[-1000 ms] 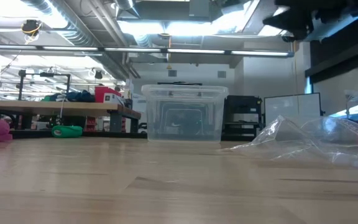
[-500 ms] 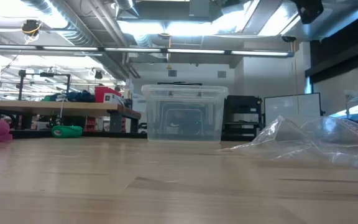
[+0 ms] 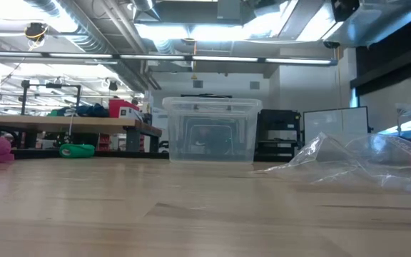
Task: Roll bandage
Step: Roll the green bandage
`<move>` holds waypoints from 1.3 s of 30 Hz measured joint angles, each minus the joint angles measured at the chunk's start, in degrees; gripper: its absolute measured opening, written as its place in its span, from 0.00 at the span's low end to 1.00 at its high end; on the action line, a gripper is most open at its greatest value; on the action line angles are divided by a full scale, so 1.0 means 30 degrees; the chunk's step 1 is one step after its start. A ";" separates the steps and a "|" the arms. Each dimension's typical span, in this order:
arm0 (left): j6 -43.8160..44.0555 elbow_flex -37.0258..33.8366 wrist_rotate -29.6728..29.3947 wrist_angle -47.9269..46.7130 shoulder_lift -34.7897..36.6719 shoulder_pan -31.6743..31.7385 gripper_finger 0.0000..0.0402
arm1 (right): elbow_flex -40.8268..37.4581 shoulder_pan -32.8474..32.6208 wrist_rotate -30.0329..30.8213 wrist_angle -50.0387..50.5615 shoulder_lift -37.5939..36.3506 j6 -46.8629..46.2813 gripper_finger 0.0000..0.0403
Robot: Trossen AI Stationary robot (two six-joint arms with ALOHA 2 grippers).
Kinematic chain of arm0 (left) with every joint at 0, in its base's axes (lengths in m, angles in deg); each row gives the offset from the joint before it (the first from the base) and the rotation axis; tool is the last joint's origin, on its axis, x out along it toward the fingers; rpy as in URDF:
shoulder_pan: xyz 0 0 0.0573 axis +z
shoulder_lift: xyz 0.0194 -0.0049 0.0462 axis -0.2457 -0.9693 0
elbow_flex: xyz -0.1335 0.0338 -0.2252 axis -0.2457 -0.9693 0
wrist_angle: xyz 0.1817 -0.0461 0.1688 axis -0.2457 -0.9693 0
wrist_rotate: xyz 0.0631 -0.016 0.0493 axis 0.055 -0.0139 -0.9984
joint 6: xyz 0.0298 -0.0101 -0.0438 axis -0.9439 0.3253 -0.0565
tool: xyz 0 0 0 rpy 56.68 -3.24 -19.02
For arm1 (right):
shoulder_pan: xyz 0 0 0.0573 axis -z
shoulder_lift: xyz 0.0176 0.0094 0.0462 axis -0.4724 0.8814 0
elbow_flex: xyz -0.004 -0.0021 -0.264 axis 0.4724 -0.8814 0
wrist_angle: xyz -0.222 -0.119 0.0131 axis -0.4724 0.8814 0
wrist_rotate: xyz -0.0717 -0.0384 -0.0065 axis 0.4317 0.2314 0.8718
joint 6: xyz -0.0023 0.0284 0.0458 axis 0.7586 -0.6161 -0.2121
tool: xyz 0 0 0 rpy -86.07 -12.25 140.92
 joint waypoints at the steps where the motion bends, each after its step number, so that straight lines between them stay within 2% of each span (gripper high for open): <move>1: 0.0000 -0.0003 0.0000 0.0003 0.0000 0.0000 0.07 | 0.0000 0.0000 0.0008 -0.0052 0.0080 0.0000 0.44; 6: 0.0069 -0.0003 0.0004 0.0098 0.0000 0.0000 0.07 | 0.0000 0.0000 0.0992 -0.0030 0.0506 0.0128 0.26; 10: 0.0452 -0.0003 0.0731 0.0428 0.0000 0.0029 0.07 | 0.0000 0.0000 0.1503 -0.0214 0.0917 0.1200 0.07; 12: 0.0474 -0.0001 0.1081 0.0838 0.0000 0.0029 0.07 | 0.0000 0.0000 0.2091 -0.0552 0.1097 0.1941 0.02; 15: 0.0507 0.0005 0.1267 0.1280 0.0000 0.0022 0.07 | 0.0000 0.0000 0.2936 -0.1594 0.1413 0.2620 0.03; 24: 0.0510 0.0005 0.1686 0.3565 0.0000 0.0322 0.07 | 0.0015 0.0000 0.2786 -0.6223 0.3634 0.4652 0.01; 30: -0.0405 0.0005 0.1652 0.4275 -0.0015 0.0546 0.07 | 0.0015 -0.0003 0.2809 -0.7650 0.5472 0.4501 0.01; 36: -0.1909 0.0005 0.0264 0.4188 -0.0015 0.0510 0.07 | 0.0015 -0.0028 0.2976 -0.7842 0.5571 0.4017 0.01; 39: -0.3272 0.0005 -0.1292 0.3542 -0.0015 0.0460 0.07 | 0.0015 -0.0438 0.2816 -0.7863 0.5177 0.3981 0.01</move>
